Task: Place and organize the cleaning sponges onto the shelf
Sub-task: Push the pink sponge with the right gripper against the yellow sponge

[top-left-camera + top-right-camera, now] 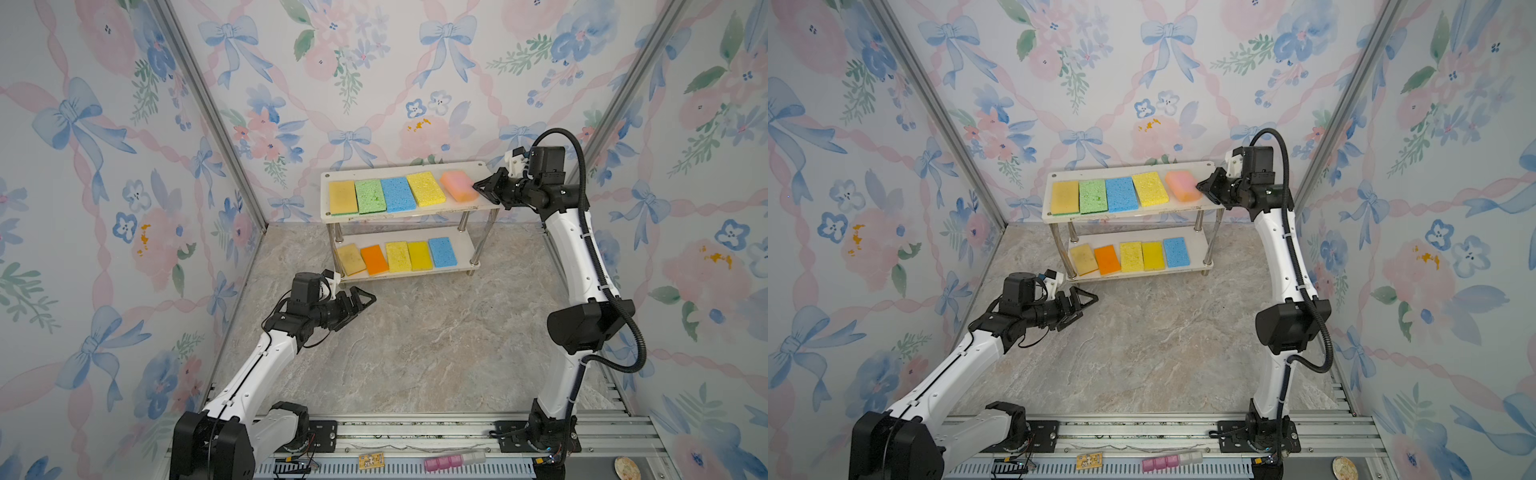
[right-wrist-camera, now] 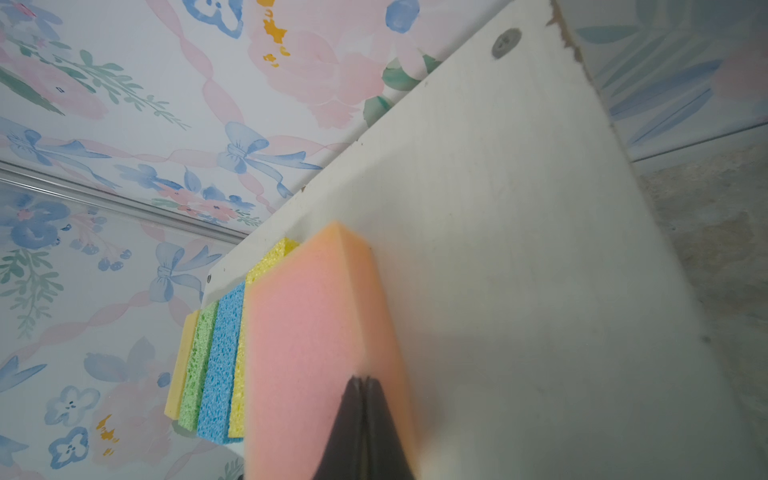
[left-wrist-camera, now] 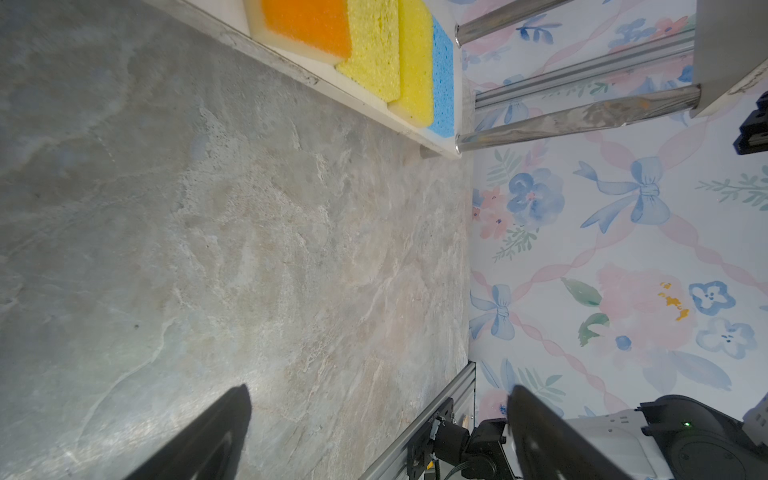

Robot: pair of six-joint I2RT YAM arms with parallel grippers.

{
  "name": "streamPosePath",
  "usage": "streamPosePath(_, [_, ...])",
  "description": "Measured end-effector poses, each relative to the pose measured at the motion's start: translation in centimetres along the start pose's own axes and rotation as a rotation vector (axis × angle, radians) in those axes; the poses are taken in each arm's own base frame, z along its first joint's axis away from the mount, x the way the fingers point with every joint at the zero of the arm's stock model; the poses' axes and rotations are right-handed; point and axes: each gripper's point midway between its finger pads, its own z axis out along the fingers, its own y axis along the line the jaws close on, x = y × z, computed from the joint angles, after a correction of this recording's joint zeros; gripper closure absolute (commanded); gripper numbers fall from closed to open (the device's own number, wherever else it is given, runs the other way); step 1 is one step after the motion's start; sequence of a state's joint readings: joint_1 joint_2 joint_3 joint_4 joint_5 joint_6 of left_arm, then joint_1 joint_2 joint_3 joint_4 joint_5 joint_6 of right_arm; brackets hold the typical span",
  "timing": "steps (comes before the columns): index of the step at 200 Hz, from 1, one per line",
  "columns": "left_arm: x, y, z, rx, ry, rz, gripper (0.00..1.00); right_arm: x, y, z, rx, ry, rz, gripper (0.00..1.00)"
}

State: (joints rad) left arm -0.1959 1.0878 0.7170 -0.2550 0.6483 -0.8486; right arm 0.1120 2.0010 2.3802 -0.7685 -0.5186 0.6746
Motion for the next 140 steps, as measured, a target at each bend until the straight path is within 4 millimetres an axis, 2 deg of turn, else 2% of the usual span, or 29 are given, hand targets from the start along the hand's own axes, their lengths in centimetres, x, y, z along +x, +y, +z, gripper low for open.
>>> streamPosePath(39, [0.0,0.1,0.0,-0.001,0.002,-0.002,0.02,-0.3,0.6,-0.4,-0.009,-0.01,-0.016,0.64])
streamPosePath(66, [0.0,0.1,0.0,-0.001,0.002,-0.002,0.02,-0.2,0.7,-0.4,-0.013,-0.007,-0.011,0.52])
streamPosePath(140, [0.0,0.1,0.1,-0.001,0.002,-0.002,0.02,0.6,1.7,0.1,-0.032,0.011,-0.014,0.5])
